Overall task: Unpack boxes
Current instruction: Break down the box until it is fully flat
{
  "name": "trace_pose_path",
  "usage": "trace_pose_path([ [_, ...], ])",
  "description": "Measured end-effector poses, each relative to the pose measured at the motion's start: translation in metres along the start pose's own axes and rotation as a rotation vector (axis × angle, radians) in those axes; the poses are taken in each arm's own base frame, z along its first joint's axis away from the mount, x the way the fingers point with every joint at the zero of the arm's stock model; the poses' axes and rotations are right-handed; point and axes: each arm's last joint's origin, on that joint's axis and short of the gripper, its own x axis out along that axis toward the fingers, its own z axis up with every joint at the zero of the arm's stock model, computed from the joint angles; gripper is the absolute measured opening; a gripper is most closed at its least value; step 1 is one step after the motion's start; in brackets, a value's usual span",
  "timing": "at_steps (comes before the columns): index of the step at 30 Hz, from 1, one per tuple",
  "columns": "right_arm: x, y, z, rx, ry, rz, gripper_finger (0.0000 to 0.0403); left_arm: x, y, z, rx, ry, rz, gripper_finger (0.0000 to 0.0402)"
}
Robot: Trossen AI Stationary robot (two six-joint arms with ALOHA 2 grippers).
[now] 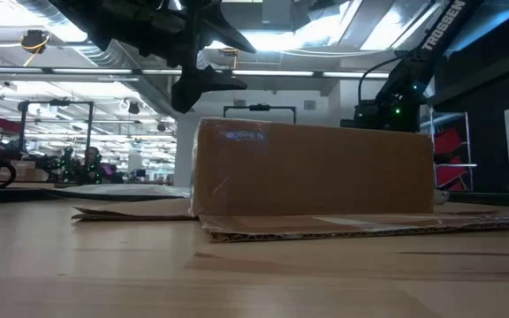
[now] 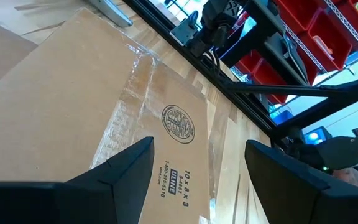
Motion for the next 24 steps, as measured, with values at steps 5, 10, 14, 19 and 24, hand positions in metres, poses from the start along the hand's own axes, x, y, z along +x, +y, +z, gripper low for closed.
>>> trace_pose_path([
  [5,0.002,0.0006,0.0,-0.008,0.0,-0.002,0.0058,0.0,-0.0008,-0.0006,0.0,0.004,-0.006,0.0239],
  [10,0.0027,0.0005,0.0,-0.017,-0.005,-0.011,0.0072,0.0,-0.0025,-0.0025,0.005,0.013,-0.01,0.0239],
  [14,0.0029,0.0005,0.0001,-0.033,-0.008,-0.015,0.0067,0.0,-0.0024,-0.0025,0.003,0.014,-0.01,0.0239],
  [19,0.0032,0.0004,-0.0001,-0.039,-0.007,-0.018,0.0065,0.0001,-0.0022,-0.0025,0.002,0.014,-0.009,0.0239],
  [24,0.0036,0.0004,-0.0002,-0.062,-0.006,-0.021,0.0081,0.0001,-0.0021,-0.0024,0.002,0.013,-0.009,0.0239],
])
